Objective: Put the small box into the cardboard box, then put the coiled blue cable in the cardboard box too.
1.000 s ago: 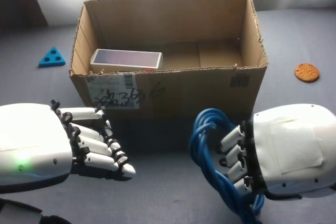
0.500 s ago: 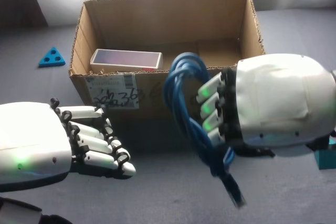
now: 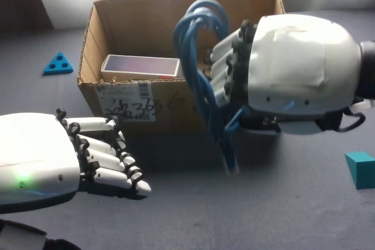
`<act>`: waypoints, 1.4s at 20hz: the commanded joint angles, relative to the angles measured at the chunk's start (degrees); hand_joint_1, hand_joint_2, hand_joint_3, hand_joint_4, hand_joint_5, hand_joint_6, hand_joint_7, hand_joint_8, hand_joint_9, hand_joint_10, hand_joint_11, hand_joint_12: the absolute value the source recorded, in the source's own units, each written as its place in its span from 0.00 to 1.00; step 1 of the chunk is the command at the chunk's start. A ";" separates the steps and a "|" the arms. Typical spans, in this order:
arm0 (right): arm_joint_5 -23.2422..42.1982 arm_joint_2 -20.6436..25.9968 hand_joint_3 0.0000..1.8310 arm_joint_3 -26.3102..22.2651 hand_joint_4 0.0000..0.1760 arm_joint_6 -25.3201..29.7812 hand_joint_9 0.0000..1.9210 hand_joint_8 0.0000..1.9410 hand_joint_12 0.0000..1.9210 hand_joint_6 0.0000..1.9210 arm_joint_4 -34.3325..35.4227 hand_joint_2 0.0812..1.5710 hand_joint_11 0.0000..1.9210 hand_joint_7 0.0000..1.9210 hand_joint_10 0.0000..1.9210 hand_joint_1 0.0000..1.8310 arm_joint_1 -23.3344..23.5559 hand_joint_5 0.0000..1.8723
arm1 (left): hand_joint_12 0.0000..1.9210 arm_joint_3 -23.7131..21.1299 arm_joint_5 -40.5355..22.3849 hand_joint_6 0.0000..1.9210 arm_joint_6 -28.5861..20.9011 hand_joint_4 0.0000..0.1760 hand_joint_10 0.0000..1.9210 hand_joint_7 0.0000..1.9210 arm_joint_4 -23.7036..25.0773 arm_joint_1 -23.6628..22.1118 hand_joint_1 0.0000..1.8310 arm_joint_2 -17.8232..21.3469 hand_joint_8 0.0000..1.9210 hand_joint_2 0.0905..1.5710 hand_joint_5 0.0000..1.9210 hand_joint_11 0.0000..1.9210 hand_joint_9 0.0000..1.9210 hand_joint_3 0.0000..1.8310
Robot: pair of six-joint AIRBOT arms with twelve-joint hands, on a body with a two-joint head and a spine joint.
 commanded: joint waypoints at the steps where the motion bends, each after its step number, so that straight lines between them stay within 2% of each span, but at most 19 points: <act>1: 5.28 0.39 0.00 0.23 0.00 -0.93 0.54 0.43 0.57 0.50 3.81 0.67 0.45 0.54 0.53 0.76 1.02 0.53 | 0.46 0.23 -4.93 0.00 -0.12 0.00 0.01 0.23 -2.02 -0.78 0.32 0.36 0.00 0.70 0.24 0.00 0.22 0.00; 3: 4.90 -0.24 0.00 1.31 0.00 -1.80 0.52 0.46 0.60 0.53 5.87 0.68 0.43 0.52 0.57 0.75 1.73 0.50 | 0.44 0.23 -4.99 0.00 -0.12 0.00 0.00 0.22 -1.90 -0.78 0.31 0.36 0.00 0.71 0.23 0.00 0.21 0.00; 5: 4.17 -0.82 0.00 2.47 0.00 -2.82 0.55 0.41 0.58 0.49 8.50 0.66 0.45 0.54 0.52 0.76 2.33 0.54 | 0.46 0.25 -5.04 0.00 -0.12 0.00 0.00 0.24 -1.87 -0.78 0.32 0.36 0.00 0.70 0.24 0.00 0.23 0.00; 7: 3.69 -1.59 0.00 4.00 0.00 -3.96 0.52 0.46 0.60 0.52 11.54 0.68 0.42 0.52 0.56 0.75 2.63 0.52 | 0.46 0.25 -5.11 0.00 -0.12 0.00 0.00 0.23 -1.87 -0.79 0.31 0.36 0.00 0.70 0.24 0.00 0.22 0.00; 9: 3.53 -2.57 0.00 5.75 0.00 -5.01 0.55 0.39 0.58 0.46 14.05 0.66 0.44 0.55 0.52 0.76 2.98 0.56 | 0.43 0.24 -5.12 0.00 -0.12 0.00 0.00 0.21 -1.87 -0.82 0.31 0.36 0.00 0.71 0.22 0.00 0.21 0.00; 13: 2.14 -4.84 0.00 9.74 0.00 -5.02 0.56 0.39 0.57 0.45 17.21 0.65 0.45 0.56 0.52 0.76 3.83 0.56 | 0.46 0.13 -5.11 0.00 -0.12 0.00 0.00 0.24 -1.87 -0.82 0.33 0.36 0.00 0.70 0.24 0.00 0.23 0.00; 19: 0.91 -8.10 0.00 14.59 0.00 -5.03 0.57 0.41 0.56 0.44 19.30 0.66 0.47 0.55 0.51 0.76 4.41 0.55 | 0.43 0.21 -5.10 0.00 -0.12 0.00 0.00 0.22 -1.88 -0.91 0.34 0.36 0.00 0.70 0.22 0.00 0.21 0.00; 21: 0.68 -9.10 0.00 15.97 0.00 -5.03 0.56 0.39 0.56 0.44 19.93 0.65 0.46 0.56 0.51 0.76 4.44 0.56 | 0.45 0.14 -5.09 0.00 -0.13 0.00 0.00 0.23 -1.89 -0.92 0.36 0.36 0.00 0.70 0.23 0.00 0.22 0.00; 24: 0.63 -10.13 0.00 16.98 0.00 -5.05 0.56 0.40 0.57 0.45 19.94 0.65 0.46 0.56 0.51 0.76 4.51 0.55 | 0.46 0.10 -5.04 0.00 -0.13 0.00 0.00 0.23 -1.88 -0.92 0.37 0.36 0.00 0.70 0.24 0.00 0.22 0.00; 26: 0.59 -10.79 0.00 17.57 0.00 -5.05 0.54 0.45 0.59 0.50 20.05 0.67 0.44 0.53 0.54 0.76 4.44 0.52 | 0.45 0.16 -5.01 0.00 -0.13 0.00 0.00 0.24 -1.88 -0.92 0.36 0.36 0.00 0.71 0.24 0.00 0.23 0.00; 28: 0.60 -11.10 0.00 17.74 0.00 -5.05 0.53 0.43 0.59 0.48 20.12 0.67 0.44 0.54 0.54 0.76 4.40 0.54 | 0.45 0.15 -4.96 0.00 -0.13 0.00 0.00 0.23 -1.88 -0.92 0.36 0.36 0.00 0.71 0.23 0.00 0.23 0.00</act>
